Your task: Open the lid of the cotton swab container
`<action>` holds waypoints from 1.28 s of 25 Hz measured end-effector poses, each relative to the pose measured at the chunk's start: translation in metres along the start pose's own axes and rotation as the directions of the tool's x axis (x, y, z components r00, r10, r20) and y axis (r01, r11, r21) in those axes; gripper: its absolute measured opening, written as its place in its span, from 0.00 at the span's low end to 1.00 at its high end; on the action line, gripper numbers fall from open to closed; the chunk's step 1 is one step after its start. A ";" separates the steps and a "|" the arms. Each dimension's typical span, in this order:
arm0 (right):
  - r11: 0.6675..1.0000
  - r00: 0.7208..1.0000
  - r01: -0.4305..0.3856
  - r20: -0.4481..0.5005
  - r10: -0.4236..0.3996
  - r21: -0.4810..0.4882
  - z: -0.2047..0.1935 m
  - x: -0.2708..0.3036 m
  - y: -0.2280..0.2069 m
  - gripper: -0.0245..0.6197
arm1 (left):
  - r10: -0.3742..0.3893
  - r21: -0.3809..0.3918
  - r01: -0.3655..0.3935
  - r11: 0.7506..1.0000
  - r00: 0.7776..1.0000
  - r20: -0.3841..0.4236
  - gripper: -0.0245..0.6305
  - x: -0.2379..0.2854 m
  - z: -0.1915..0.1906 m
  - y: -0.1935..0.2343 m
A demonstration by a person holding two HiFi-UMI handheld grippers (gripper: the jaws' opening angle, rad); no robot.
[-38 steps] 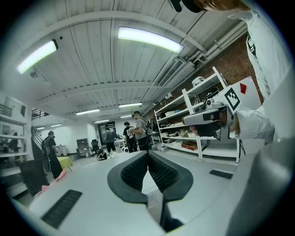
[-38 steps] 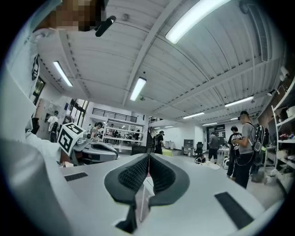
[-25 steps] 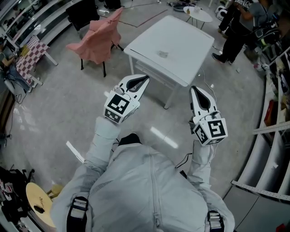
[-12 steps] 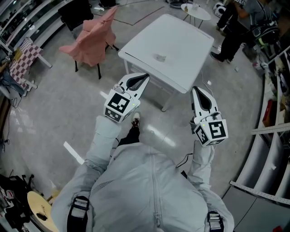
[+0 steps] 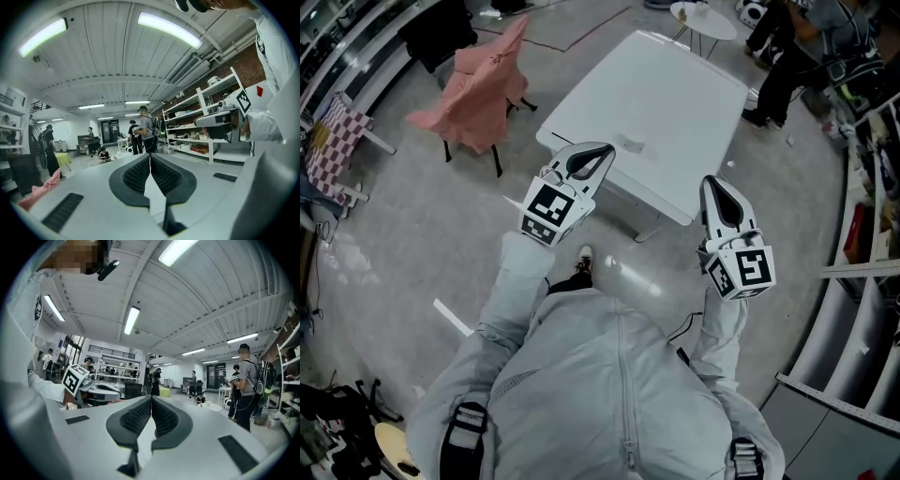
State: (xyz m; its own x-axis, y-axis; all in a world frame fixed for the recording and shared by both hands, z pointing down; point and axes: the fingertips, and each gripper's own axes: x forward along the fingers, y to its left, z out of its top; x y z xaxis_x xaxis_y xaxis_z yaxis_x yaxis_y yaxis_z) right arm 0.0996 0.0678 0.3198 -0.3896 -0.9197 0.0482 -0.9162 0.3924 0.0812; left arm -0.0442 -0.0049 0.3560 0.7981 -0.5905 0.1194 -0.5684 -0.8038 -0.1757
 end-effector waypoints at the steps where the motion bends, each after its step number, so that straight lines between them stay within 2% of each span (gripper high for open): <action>1: 1.000 1.000 0.005 -0.004 -0.005 0.001 0.000 0.013 -0.005 0.09 | -0.007 -0.001 0.007 1.000 1.000 -0.004 0.07 0.008 -0.002 0.011; 6: 1.000 0.999 0.021 -0.026 -0.021 0.001 -0.003 0.068 -0.024 0.09 | -0.033 -0.021 0.032 0.999 0.999 -0.023 0.07 0.045 -0.017 0.059; 13: 0.999 0.997 0.050 -0.057 -0.049 0.009 -0.018 0.117 -0.047 0.09 | -0.077 -0.043 0.074 0.996 0.996 -0.050 0.07 0.087 -0.043 0.099; 20: 0.996 0.994 0.081 -0.080 -0.078 0.035 -0.029 0.162 -0.063 0.09 | -0.177 -0.078 0.171 0.982 0.981 -0.083 0.07 0.125 -0.074 0.129; 26: 0.992 0.986 0.115 -0.126 -0.108 0.048 -0.054 0.211 -0.066 0.09 | -0.267 -0.086 0.256 0.963 0.949 -0.167 0.09 0.155 -0.125 0.165; 28: 0.990 0.983 0.129 -0.141 -0.120 0.052 -0.065 0.225 -0.069 0.09 | -0.305 -0.085 0.294 0.952 0.930 -0.205 0.24 0.167 -0.146 0.171; 32: 0.984 0.975 0.162 -0.168 -0.148 0.076 -0.084 0.236 -0.075 0.09 | -0.395 -0.081 0.388 0.918 0.878 -0.272 0.30 0.188 -0.183 0.167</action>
State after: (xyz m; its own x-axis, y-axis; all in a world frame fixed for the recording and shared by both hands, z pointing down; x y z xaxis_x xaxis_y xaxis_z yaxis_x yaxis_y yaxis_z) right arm 0.0838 -0.1779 0.4088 -0.2285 -0.9522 0.2027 -0.9717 0.2358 0.0125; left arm -0.0260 -0.2631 0.5283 0.8704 -0.2208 0.4401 -0.2285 -0.9729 -0.0361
